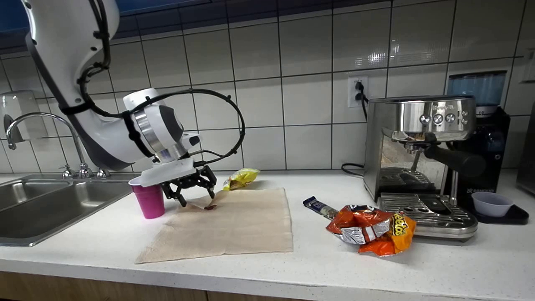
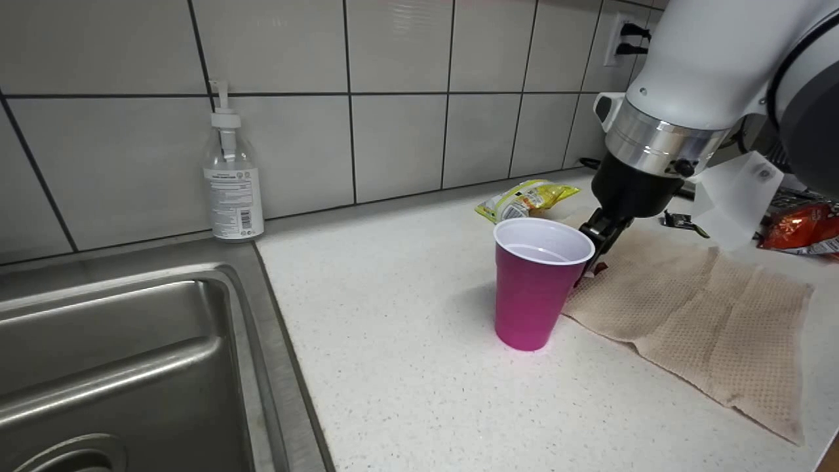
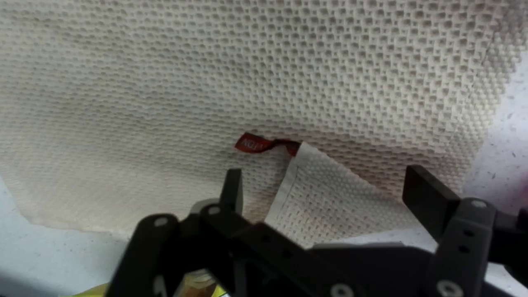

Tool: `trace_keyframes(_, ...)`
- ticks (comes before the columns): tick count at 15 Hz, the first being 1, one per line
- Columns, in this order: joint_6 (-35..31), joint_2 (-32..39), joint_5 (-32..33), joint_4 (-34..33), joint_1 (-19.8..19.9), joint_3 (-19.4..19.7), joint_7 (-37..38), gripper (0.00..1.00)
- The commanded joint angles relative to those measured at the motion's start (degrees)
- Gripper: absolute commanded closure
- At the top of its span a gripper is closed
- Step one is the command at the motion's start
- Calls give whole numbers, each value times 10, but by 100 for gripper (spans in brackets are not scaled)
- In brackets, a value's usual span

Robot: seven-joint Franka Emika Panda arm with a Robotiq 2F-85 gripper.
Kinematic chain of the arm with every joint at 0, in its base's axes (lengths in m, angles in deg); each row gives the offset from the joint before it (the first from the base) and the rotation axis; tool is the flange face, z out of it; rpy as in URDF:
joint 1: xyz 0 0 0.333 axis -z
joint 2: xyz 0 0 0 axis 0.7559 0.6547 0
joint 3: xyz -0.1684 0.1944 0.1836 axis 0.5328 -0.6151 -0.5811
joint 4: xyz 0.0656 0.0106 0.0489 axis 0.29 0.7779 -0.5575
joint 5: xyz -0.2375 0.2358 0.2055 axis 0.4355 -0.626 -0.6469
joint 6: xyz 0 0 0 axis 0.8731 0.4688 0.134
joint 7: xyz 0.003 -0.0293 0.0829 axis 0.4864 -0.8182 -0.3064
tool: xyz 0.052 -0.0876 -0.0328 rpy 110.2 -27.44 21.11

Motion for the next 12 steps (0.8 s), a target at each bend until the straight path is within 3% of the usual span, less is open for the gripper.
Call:
trace_keyframes(1,-15,-9,22,7,0,6,-11,0)
trace_keyframes(12,-38,0,121,5,-1,28,-14,0)
